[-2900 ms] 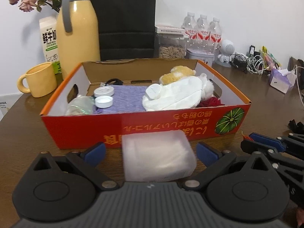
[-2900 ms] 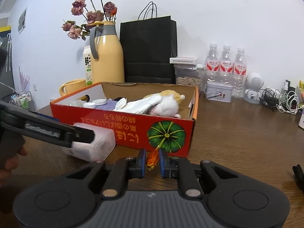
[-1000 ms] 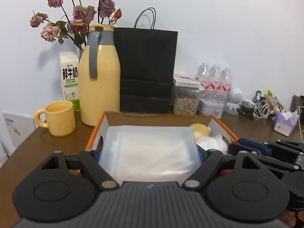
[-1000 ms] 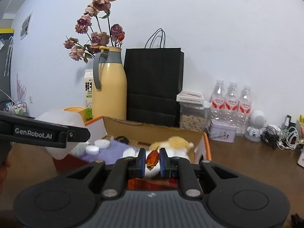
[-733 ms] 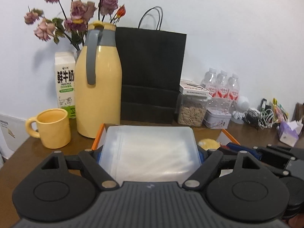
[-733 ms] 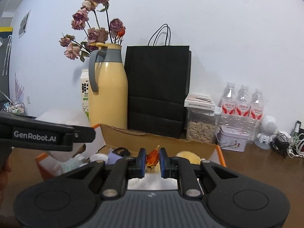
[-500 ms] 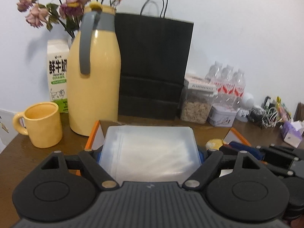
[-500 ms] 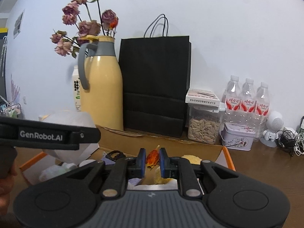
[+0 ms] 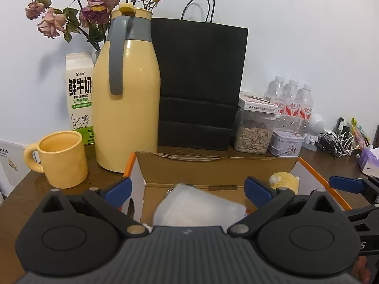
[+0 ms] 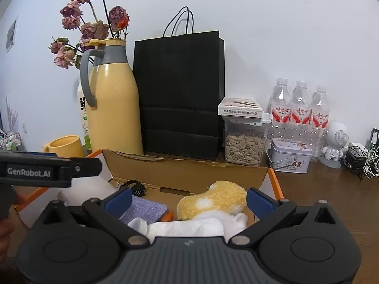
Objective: Organize objects
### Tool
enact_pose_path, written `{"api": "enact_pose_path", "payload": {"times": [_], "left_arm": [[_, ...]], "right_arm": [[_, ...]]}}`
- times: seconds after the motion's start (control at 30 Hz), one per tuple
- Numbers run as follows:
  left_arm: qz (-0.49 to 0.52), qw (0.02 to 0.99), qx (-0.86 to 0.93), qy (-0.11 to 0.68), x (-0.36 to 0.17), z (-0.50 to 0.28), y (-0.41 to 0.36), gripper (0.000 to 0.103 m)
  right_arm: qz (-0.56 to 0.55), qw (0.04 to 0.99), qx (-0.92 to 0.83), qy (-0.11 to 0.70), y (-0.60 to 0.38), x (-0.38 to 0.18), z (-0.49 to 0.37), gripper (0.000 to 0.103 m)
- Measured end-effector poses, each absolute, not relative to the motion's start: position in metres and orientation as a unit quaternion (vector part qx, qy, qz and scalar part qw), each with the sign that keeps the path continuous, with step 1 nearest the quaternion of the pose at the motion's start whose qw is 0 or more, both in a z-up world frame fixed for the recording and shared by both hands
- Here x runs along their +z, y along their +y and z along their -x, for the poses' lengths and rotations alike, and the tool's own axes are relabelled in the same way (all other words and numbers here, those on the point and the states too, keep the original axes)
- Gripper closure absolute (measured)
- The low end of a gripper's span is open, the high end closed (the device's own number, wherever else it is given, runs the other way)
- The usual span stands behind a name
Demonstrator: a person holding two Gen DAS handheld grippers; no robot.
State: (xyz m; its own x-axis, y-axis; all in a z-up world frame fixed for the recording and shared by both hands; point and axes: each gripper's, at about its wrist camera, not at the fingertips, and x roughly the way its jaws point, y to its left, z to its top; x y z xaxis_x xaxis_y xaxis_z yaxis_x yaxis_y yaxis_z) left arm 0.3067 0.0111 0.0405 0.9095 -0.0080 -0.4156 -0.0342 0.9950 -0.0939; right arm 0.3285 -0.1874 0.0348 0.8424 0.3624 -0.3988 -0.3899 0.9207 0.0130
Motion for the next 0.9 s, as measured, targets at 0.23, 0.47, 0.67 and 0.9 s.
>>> {"api": "enact_pose_path", "payload": {"times": [0.23,0.47,0.67,0.9], "left_arm": [[0.037,0.978,0.013,0.204,0.046,-0.3,0.008,0.0],[0.028,0.983,0.006,0.183,0.058,-0.274,0.006,0.0],[0.021,0.984,0.019,0.178,0.062,-0.24,0.009,0.0],[0.028,0.981,0.035,0.19,0.059,-0.193,0.015,0.0]], "right_arm": [[0.036,0.96,0.19,0.202,-0.189,0.038,-0.325,0.0],[0.03,0.966,0.175,0.188,-0.194,0.051,-0.309,0.0],[0.023,0.969,0.169,0.178,-0.2,0.059,-0.282,0.0],[0.011,0.968,0.167,0.185,-0.208,0.062,-0.242,0.0]]}}
